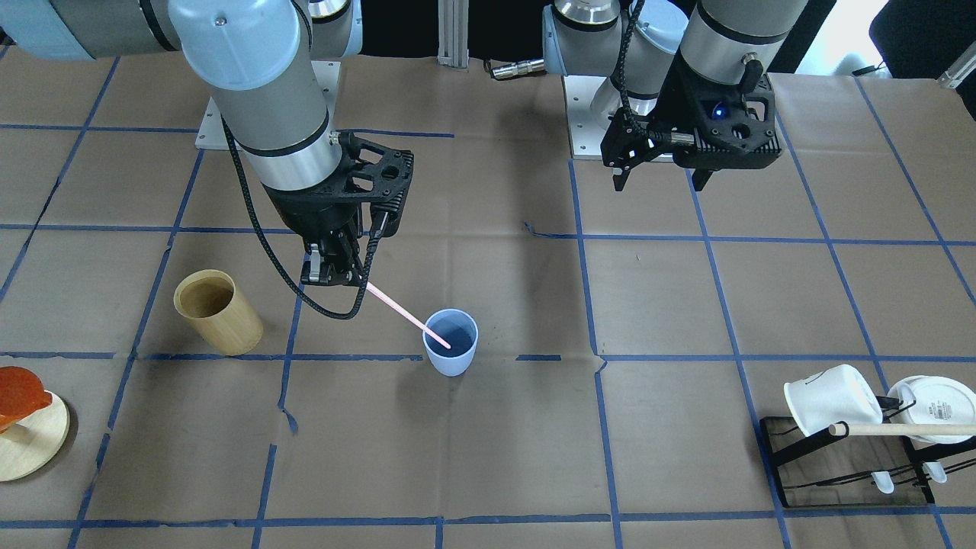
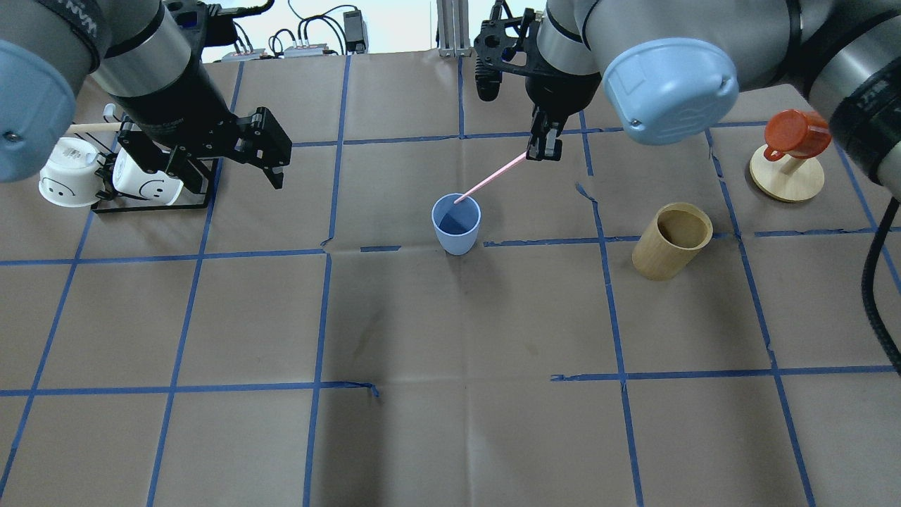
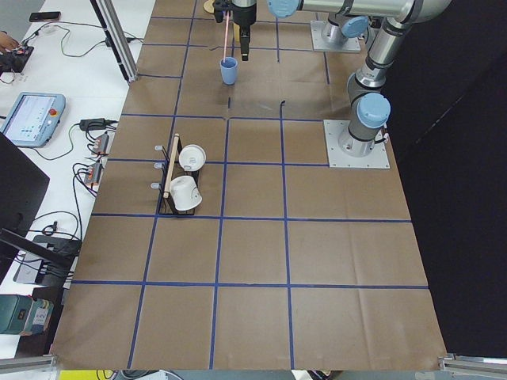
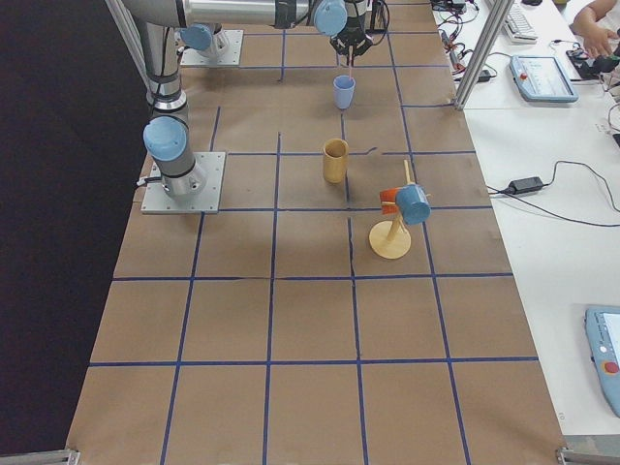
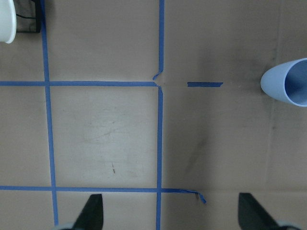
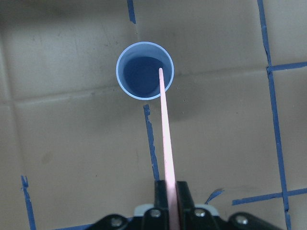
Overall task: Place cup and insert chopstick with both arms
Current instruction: 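Carry the chopstick with the right gripper over the blue cup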
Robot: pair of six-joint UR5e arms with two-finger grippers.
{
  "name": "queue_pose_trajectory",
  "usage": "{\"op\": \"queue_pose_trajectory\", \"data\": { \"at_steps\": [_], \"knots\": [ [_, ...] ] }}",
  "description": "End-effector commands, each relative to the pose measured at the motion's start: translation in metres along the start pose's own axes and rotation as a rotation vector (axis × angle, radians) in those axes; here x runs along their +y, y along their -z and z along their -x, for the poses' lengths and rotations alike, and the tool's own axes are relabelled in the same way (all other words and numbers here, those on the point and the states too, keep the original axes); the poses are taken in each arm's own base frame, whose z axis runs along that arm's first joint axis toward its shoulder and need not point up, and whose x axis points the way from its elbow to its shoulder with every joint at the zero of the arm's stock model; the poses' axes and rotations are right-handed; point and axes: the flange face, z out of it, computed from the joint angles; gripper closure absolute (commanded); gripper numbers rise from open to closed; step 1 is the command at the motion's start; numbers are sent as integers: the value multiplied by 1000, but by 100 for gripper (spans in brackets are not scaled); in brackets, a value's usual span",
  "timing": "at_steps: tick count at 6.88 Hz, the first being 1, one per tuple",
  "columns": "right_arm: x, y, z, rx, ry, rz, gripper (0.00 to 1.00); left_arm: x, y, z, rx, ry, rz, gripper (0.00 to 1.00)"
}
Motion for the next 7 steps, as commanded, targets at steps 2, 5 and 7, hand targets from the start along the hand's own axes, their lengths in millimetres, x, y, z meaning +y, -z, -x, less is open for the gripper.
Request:
{"op": "queue_pose_trajectory", "data": {
  "at_steps": [2,5,7],
  "knots": [
    [3,-18,5,-29,-10,11,92,1,-1,0,0,0,2,0],
    [-7,-29,7,-45,-36,7,87,2,1,0,-2,0,-2,0],
    [-32,-36,11,-15,7,-9,16,1,-1,-1,0,-3,0,0]
  ]
}}
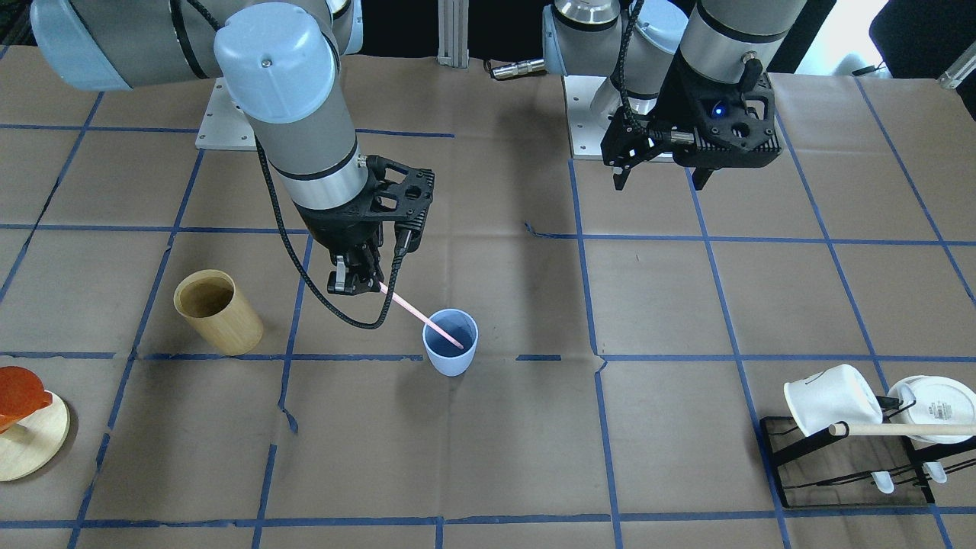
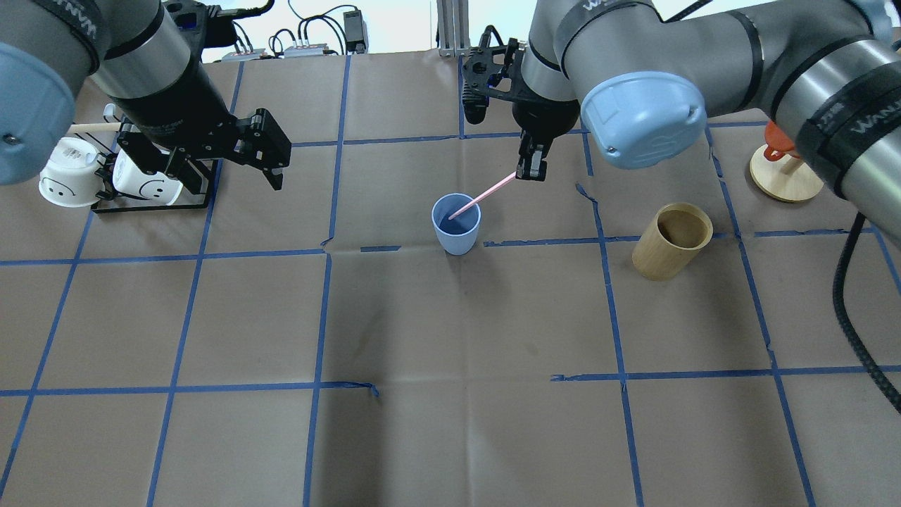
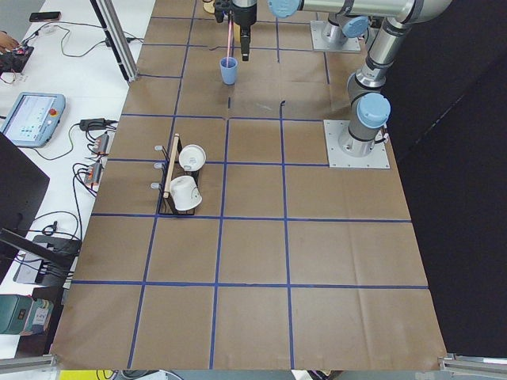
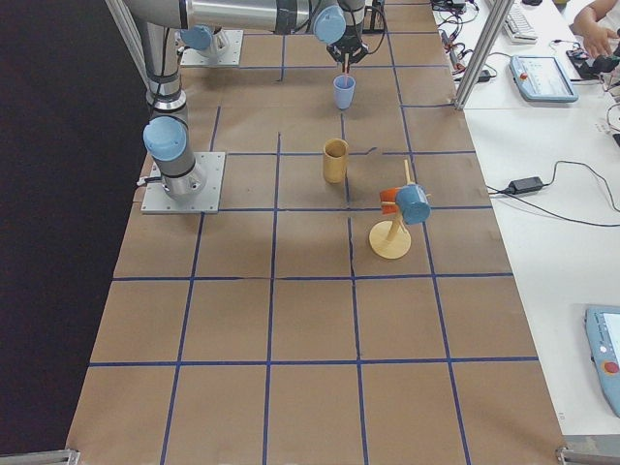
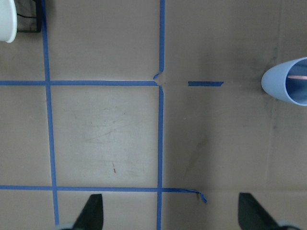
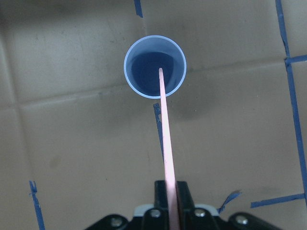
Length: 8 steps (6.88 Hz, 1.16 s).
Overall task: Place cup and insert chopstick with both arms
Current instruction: 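Lower the chopstick into the blue cup and open the right gripper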
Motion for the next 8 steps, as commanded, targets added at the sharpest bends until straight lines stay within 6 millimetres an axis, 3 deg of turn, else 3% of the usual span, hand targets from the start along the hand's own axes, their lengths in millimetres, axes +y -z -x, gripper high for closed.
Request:
{"op": "queue_pose_trajectory", "data": {
  "at_steps": [1,2,4,5,6,8],
  "knots": [
    [-14,-4,1,10,18,-7,1,3,1,0,-1,0,-1,0],
    [-16,6,-3,31,19,-12,0,3,0,0,-1,-2,0,0],
    [-26,46,-17,85,-39,-34,0,3,1,-1,2,-2,-1,0],
    [-29,61,-26,91,-198,-32,1,2,2,-1,5,0,-3,0],
    [-25,58,-25,72,-346,-20,1,2,2,0,-1,2,-4,0],
    [-5,82,-16,104,-675,32,1,6,0,-1,1,1,6,0]
  ]
}}
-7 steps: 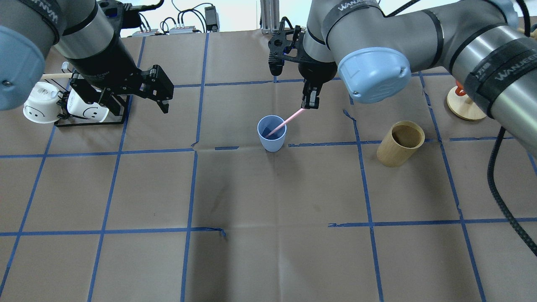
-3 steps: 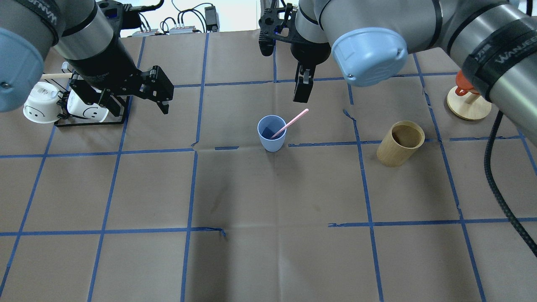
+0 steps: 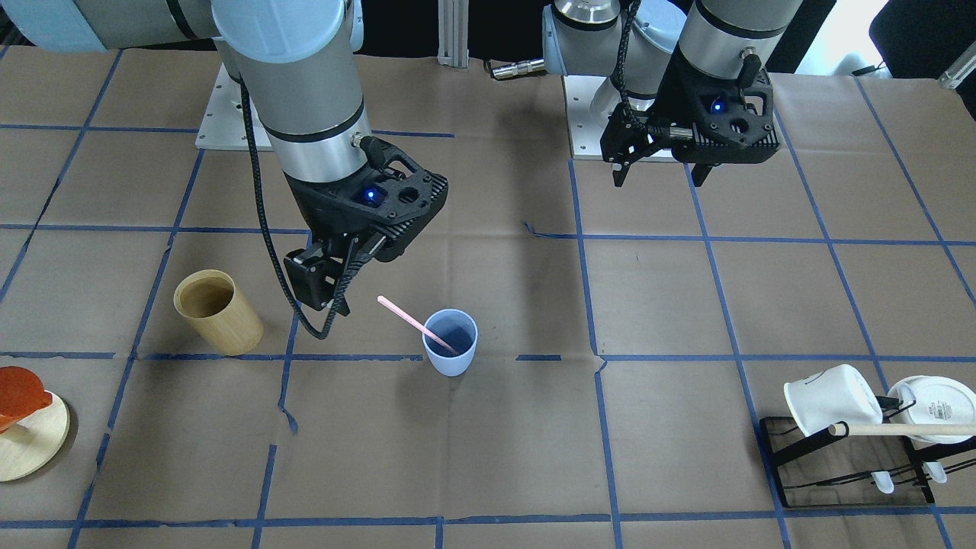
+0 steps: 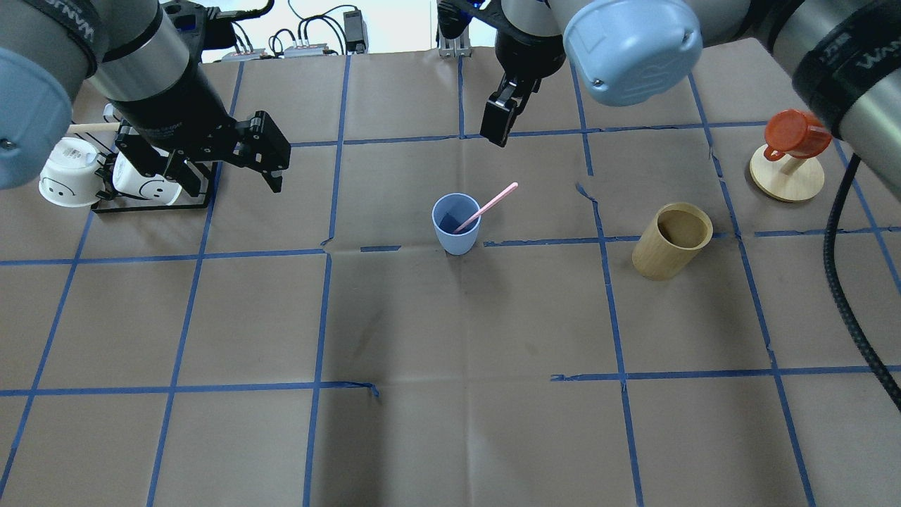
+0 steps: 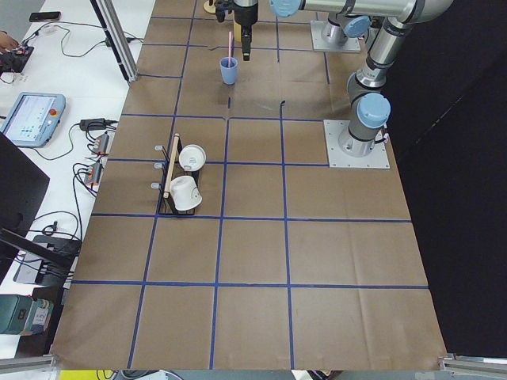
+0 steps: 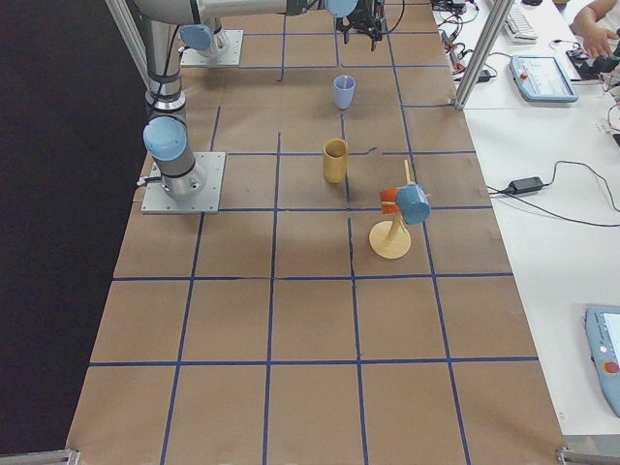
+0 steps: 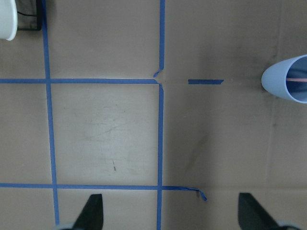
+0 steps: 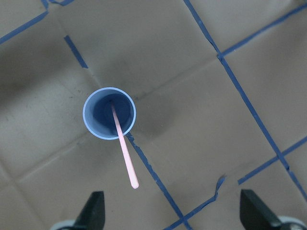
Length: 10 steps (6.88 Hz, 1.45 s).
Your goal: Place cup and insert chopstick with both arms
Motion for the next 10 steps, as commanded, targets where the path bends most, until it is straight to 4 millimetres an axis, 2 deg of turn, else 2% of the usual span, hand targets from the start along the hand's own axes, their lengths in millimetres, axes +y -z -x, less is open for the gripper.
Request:
{"op": "queue_pose_trajectory", "data": {
  "at_steps": [1,3,4,5,6,8,10],
  "knots": [
    [23,33,-5,44,-365,-6,1,0,2,0,6,-4,-1,0],
    [76,45,-45,72,-694,2,0,0,2,0,6,-10,-3,0],
    [95,50,-43,75,-798,-6,0,-2,5,2,8,-7,-8,0],
    [111,46,-33,60,-822,-2,0,-2,4,3,6,-6,-6,0],
    [115,38,-28,51,-828,20,0,-6,4,3,11,-4,-6,0],
    [123,43,-19,22,-890,52,0,-3,5,3,6,-6,-8,0],
    [125,40,-20,18,-897,68,0,-7,3,2,11,-4,-4,0]
  ]
}}
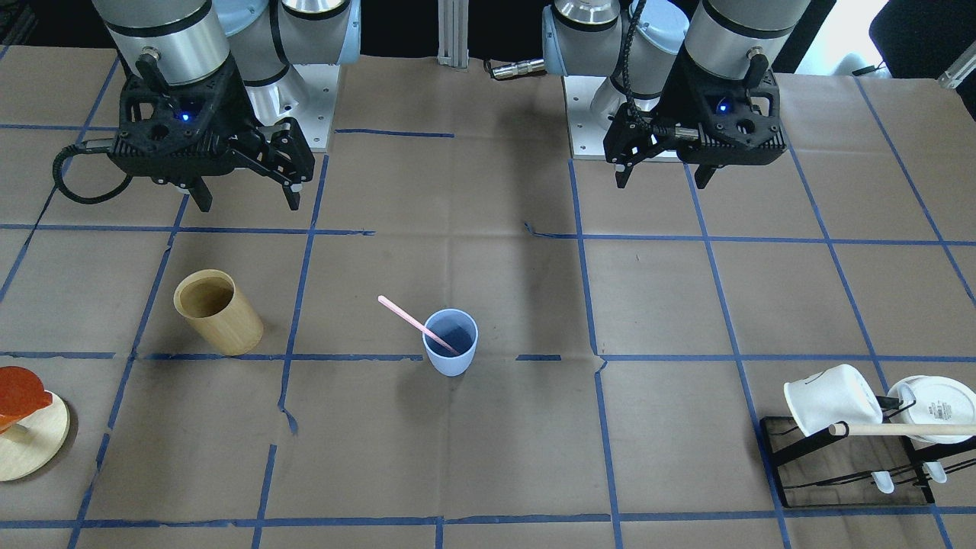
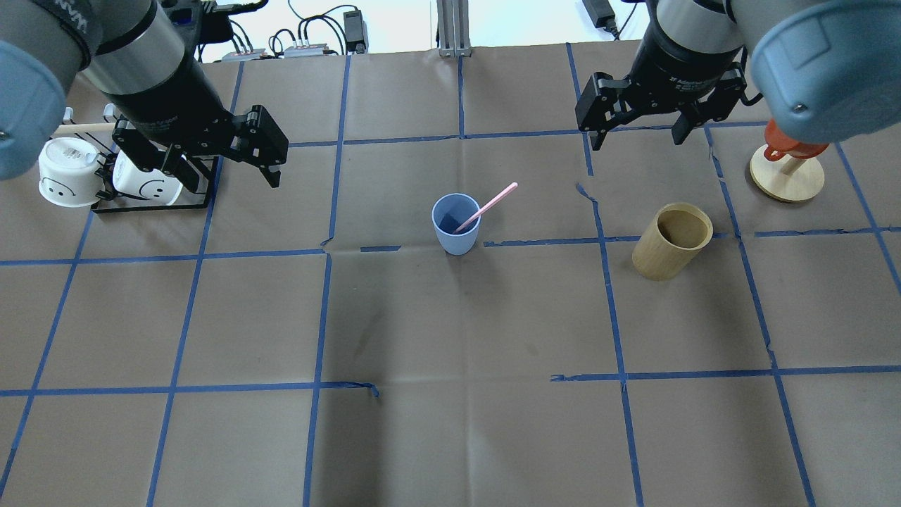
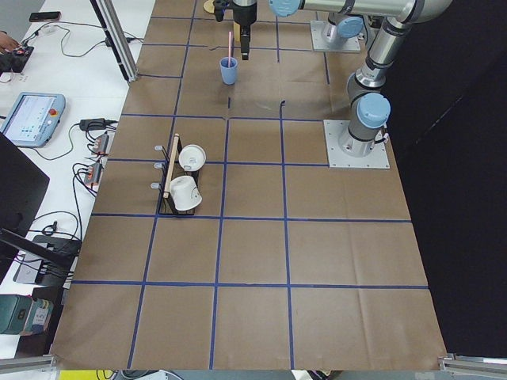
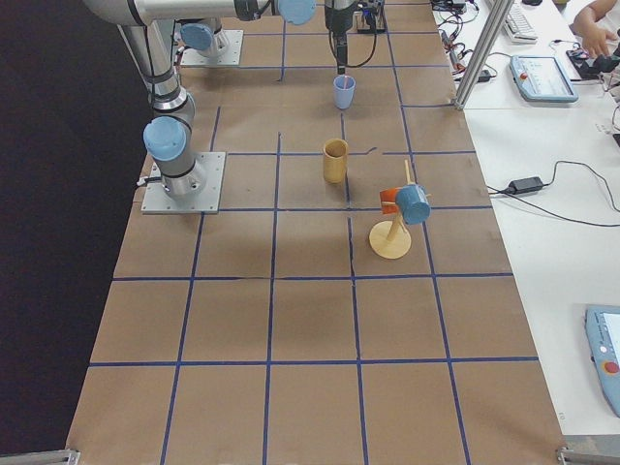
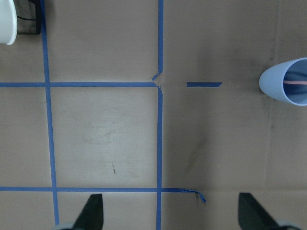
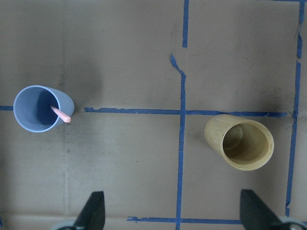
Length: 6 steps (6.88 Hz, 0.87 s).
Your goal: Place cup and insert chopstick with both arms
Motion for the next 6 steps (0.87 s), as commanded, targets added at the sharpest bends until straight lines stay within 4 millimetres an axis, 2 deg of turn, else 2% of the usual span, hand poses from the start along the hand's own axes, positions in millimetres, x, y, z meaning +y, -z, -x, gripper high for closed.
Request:
{"op": "queue_pose_trajectory", "data": {
  "at_steps": [1,3,6],
  "knots": [
    [-1,-3,-3,0,-8,11,0,-1,-1,0,1,1,1,0],
    [-2,-3,-8,2,-19,11,0,0,1,0,-2,1,-2,0],
    [-2,-1,-4,0,-13,4,0,5,3,1,1,6,-5,0]
  ]
}}
